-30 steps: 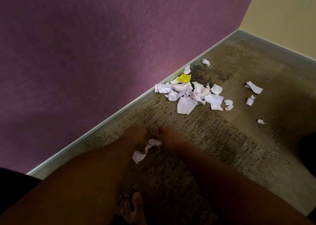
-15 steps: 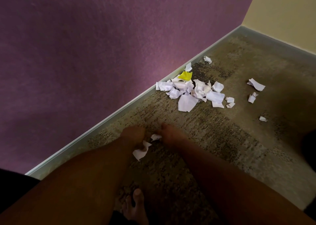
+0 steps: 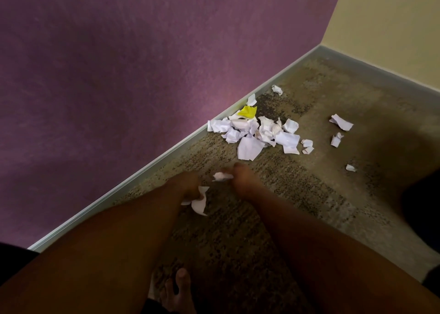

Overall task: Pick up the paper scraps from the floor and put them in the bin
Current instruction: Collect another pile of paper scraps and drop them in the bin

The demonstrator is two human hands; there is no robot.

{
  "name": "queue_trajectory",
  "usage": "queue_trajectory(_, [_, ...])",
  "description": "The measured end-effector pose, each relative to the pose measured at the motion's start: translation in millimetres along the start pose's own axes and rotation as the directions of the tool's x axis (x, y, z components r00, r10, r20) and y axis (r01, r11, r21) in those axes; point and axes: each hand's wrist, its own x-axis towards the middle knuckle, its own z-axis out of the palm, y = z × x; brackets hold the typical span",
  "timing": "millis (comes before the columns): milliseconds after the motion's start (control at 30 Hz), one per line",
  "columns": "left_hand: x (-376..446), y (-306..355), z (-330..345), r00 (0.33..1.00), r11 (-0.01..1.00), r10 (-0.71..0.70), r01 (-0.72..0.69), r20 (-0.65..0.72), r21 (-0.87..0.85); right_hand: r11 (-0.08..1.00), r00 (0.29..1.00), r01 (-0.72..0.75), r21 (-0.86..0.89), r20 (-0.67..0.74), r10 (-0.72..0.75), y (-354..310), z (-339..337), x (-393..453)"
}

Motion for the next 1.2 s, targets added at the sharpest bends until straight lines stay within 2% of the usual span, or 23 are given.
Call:
queue_trajectory(133, [4, 24, -20, 0.990, 0.973, -0.024, -0.009, -0.137, -0.232, 0.997, 0.988, -0.036, 0.067, -0.151, 0.046, 1, -28, -2])
queue_trajectory(267, [3, 42, -37, 0.981, 0.918, -0.098, 0.025, -0.166, -0.395, 0.995, 0.949, 0.008, 0.095, -0.316, 0.022, -1, -55, -8])
queue_trajectory(400, [-4, 61, -65, 0.972, 0.855, -0.123, 0.001, -0.201, -0.519, 0.980, 0.921, -0.036, 0.197, -0.374, 0.109, -1, -84, -10])
queue_trajectory(533, [-12, 88, -90, 0.945, 0.816, -0.165, -0.031, -0.283, -0.578, 0.913, 0.908, -0.101, 0.396, -0.339, 0.248, 0, -117, -11])
queue_trajectory(600, [-18, 102, -102, 0.939, 0.821, -0.154, -0.052, -0.308, -0.569, 0.881, 0.867, -0.069, 0.468, -0.408, 0.285, 6, -131, -11])
queue_trajectory(667, [-24, 116, -114, 0.939, 0.817, -0.126, -0.084, -0.320, -0.571, 0.865, 0.837, -0.046, 0.500, -0.453, 0.307, 4, -151, -21])
queue_trajectory(1000, [-49, 212, -178, 0.892, 0.750, -0.055, -0.260, -0.449, -0.609, 0.789, 0.764, -0.117, 0.603, -0.453, 0.460, 13, -255, -61])
queue_trajectory(1200, [-67, 272, -200, 0.865, 0.670, -0.055, -0.338, -0.498, -0.661, 0.690, 0.774, -0.126, 0.712, -0.364, 0.517, 22, -306, -97])
